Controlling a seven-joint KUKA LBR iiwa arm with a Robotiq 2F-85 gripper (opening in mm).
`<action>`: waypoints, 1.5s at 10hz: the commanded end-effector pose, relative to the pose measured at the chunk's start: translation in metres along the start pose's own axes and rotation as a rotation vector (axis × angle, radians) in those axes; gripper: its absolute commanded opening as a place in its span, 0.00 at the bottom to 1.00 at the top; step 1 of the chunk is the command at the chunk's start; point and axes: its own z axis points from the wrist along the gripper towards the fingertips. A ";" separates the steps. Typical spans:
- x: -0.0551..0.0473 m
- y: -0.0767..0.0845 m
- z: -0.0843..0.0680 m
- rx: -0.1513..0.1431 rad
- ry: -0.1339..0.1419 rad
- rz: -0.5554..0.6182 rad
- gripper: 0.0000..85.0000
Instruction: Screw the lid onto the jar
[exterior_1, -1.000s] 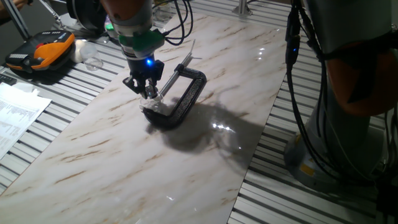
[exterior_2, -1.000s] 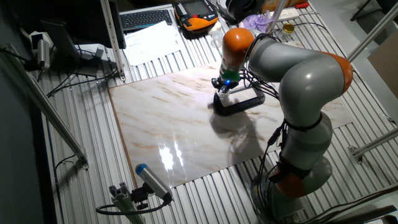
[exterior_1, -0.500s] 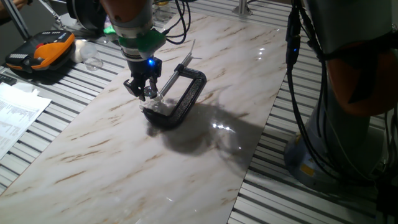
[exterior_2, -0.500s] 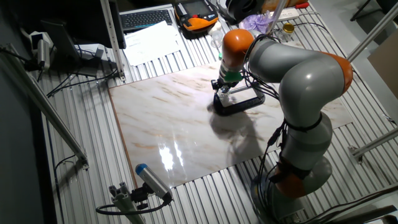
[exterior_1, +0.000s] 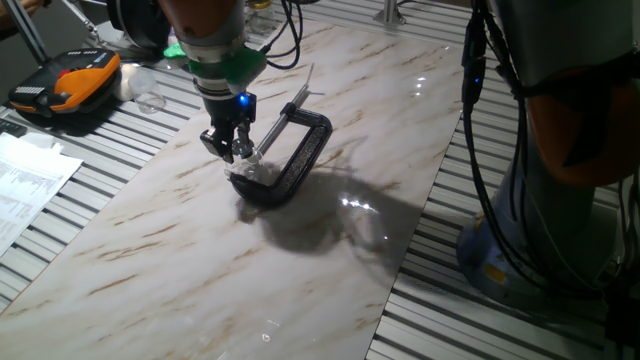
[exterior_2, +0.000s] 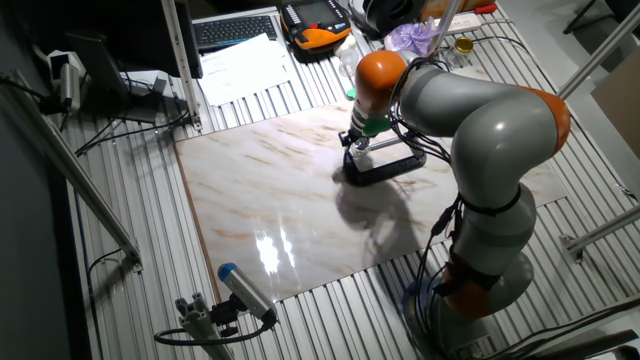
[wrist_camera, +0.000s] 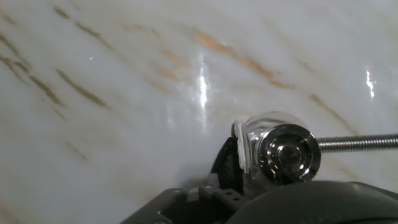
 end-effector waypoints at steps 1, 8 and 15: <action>0.000 0.000 0.000 -0.042 -0.015 -0.396 0.60; -0.001 -0.001 0.003 -0.041 0.009 -0.397 0.60; -0.002 -0.001 0.003 -0.012 0.082 -0.401 0.40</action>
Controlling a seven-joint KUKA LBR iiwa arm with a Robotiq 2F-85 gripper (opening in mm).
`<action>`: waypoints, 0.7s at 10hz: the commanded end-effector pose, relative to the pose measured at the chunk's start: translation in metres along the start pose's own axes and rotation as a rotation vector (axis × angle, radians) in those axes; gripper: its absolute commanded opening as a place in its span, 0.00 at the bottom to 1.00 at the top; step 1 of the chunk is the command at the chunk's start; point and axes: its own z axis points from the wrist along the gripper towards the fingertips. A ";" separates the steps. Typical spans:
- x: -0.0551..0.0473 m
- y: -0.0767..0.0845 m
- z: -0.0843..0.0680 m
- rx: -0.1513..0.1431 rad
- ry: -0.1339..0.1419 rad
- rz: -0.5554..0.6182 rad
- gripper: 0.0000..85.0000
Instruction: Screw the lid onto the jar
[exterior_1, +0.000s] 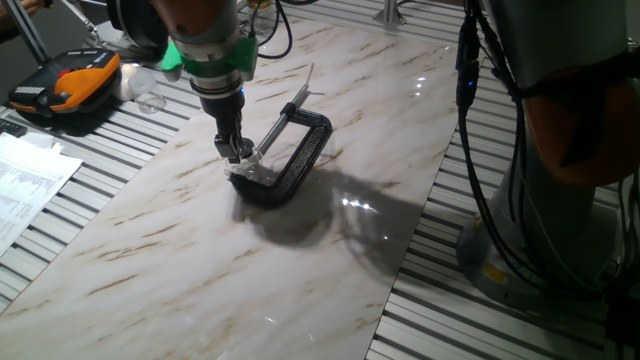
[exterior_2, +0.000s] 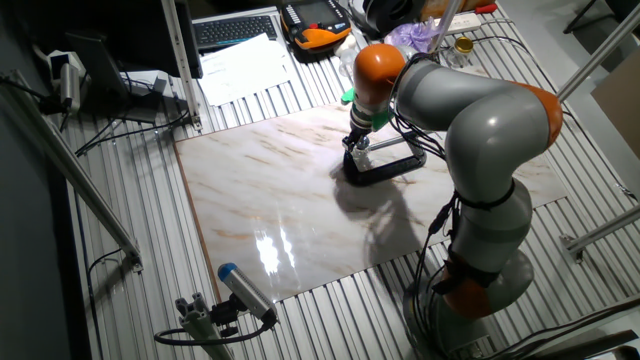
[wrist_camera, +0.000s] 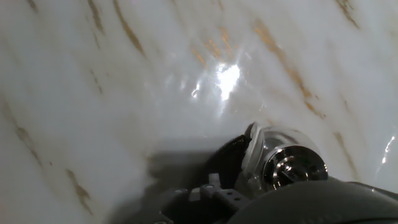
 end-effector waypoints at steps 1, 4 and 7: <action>0.000 0.000 0.001 0.003 0.005 0.000 0.40; -0.001 -0.002 0.002 0.004 0.007 0.000 0.40; -0.001 -0.009 0.002 0.001 0.003 0.000 0.60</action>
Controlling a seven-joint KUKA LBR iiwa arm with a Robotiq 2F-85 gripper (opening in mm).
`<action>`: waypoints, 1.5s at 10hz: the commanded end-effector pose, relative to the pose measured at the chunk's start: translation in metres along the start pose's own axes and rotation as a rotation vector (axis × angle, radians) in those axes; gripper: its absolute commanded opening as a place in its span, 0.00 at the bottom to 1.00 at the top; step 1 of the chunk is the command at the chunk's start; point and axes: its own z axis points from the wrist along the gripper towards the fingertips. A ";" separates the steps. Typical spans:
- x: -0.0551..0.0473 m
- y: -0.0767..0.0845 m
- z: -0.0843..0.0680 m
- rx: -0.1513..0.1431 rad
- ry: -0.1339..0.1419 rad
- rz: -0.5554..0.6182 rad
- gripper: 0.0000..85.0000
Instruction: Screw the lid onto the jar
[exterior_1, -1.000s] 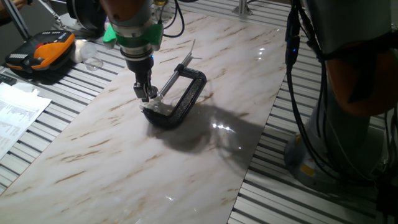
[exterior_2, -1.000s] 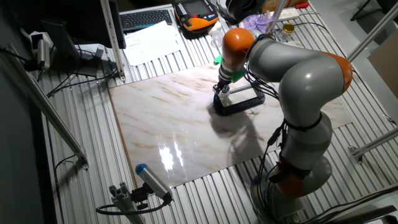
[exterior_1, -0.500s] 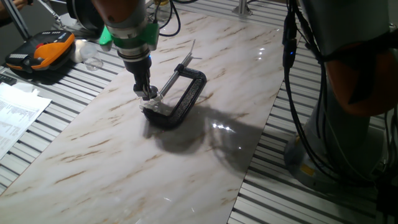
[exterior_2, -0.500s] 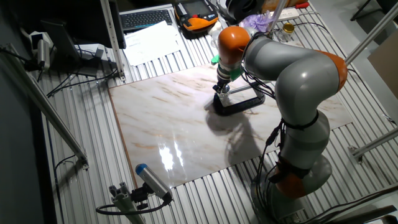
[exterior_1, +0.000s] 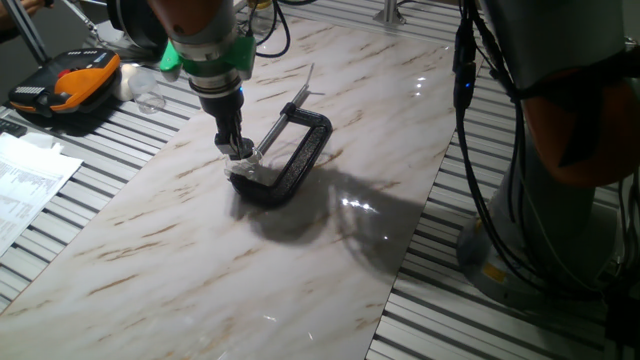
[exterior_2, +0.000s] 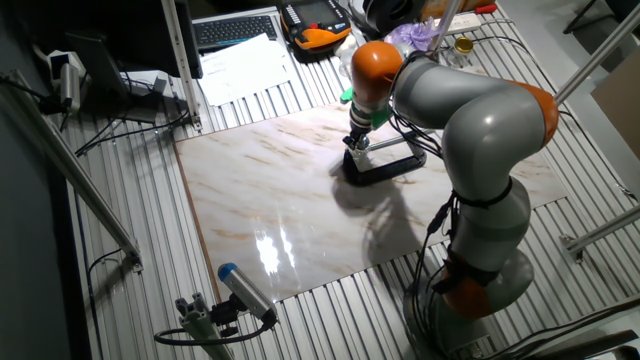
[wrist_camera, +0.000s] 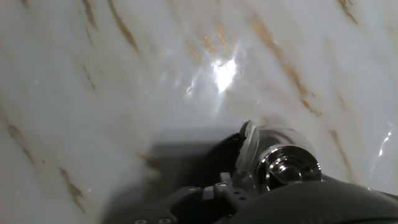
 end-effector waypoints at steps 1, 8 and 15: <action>0.000 -0.003 -0.001 0.005 -0.005 0.000 0.80; 0.000 -0.019 0.010 -0.004 -0.022 0.001 0.80; 0.000 -0.031 0.019 -0.015 -0.033 0.001 0.80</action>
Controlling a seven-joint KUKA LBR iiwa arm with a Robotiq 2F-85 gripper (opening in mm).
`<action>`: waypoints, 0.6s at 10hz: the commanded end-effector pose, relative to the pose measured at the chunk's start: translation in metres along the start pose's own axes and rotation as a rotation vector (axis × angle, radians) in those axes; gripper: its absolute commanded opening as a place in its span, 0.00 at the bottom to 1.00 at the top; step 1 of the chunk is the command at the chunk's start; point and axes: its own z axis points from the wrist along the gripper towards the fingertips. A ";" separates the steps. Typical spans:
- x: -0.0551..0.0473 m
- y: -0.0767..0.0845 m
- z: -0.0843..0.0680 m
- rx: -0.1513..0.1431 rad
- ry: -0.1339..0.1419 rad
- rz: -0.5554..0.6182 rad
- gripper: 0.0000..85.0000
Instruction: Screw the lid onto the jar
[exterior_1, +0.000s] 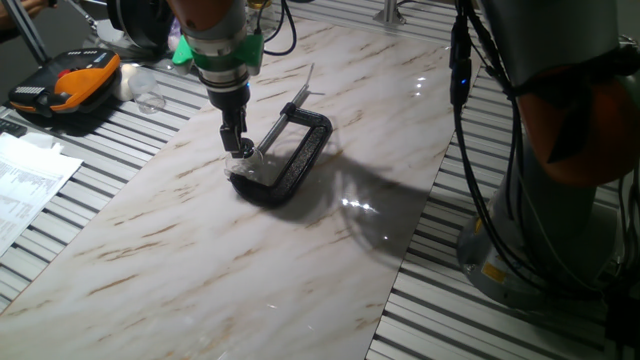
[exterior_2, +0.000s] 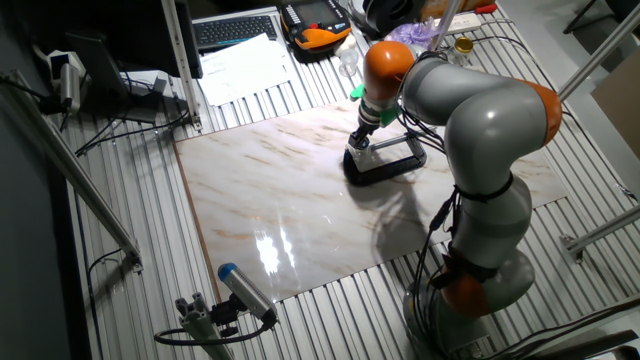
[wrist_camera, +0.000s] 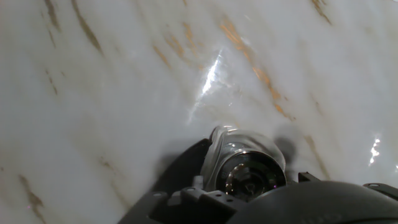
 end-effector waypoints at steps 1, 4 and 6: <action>0.000 0.000 0.001 -0.002 -0.001 0.000 0.80; -0.001 -0.001 0.003 -0.005 -0.001 0.000 0.80; -0.001 -0.001 0.004 -0.005 -0.001 0.000 0.80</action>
